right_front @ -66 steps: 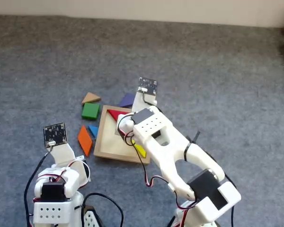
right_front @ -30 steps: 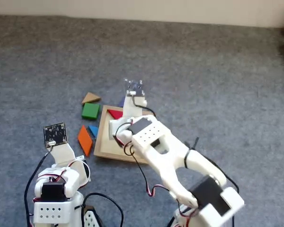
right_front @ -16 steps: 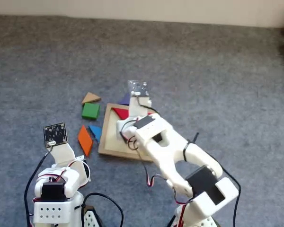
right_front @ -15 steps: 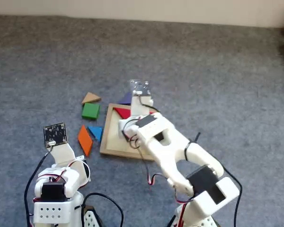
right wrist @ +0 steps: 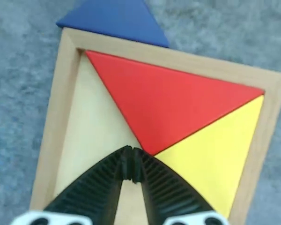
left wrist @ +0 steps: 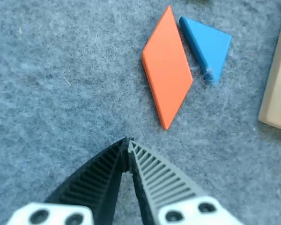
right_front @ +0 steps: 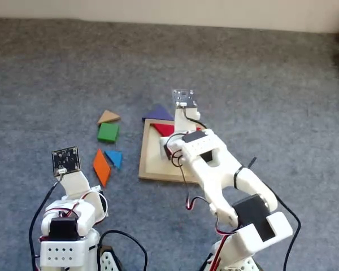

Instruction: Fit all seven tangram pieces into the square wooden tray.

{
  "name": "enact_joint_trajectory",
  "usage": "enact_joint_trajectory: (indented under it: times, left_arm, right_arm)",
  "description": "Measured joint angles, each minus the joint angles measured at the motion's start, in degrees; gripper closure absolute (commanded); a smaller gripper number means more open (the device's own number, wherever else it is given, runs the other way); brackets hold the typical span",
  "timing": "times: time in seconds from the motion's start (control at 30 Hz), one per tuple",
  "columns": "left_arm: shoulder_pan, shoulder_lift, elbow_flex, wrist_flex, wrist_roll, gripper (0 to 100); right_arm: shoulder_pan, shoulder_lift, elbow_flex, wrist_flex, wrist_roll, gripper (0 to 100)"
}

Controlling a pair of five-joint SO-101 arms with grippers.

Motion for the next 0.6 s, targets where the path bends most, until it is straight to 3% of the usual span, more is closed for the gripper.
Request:
enact_joint_trajectory:
  times: [0.4, 0.6]
  left_arm:
    - [0.0, 0.0, 0.0, 0.0, 0.0, 99]
    - [0.0, 0.0, 0.0, 0.0, 0.0, 99]
  right_arm:
    - [0.4, -0.7, -0.9, 15.5, 5.0, 96.5]
    - [-3.8, -1.1, -1.0, 22.5, 5.1, 96.5]
